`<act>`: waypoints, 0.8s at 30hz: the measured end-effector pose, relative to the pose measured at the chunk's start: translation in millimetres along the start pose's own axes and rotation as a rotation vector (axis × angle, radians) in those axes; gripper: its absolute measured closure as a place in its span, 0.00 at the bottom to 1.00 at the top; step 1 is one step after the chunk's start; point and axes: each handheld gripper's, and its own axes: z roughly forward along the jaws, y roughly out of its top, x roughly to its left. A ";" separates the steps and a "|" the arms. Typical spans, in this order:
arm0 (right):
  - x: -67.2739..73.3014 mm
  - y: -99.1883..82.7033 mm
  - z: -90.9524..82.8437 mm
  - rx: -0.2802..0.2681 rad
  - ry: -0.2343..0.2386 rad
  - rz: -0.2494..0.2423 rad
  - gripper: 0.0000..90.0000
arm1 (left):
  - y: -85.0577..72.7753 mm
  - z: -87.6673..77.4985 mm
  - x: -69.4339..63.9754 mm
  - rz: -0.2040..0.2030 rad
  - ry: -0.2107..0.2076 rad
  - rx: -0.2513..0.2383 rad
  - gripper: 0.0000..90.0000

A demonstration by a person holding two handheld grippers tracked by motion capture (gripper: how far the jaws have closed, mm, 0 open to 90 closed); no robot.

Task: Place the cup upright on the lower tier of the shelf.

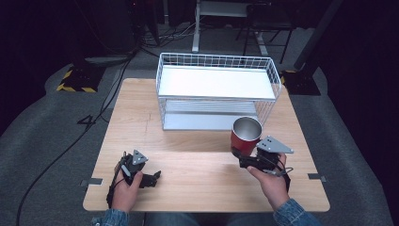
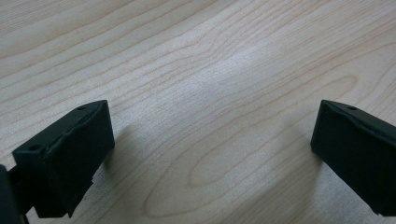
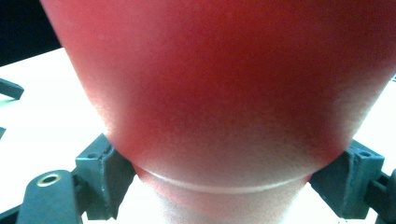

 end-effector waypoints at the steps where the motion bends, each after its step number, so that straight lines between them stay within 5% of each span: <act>1: -1.3 0.7 3.7 0.002 0.002 0.007 0.19 | 0.0 0.0 0.0 0.000 0.000 0.000 0.00; 13: -10.6 7.5 39.7 0.002 0.005 0.019 0.19 | 0.0 0.0 -0.1 0.000 0.000 0.000 0.00; 24: -5.7 3.7 75.6 -0.006 0.010 0.044 0.19 | -0.6 -0.6 -0.6 -0.005 0.009 0.000 0.00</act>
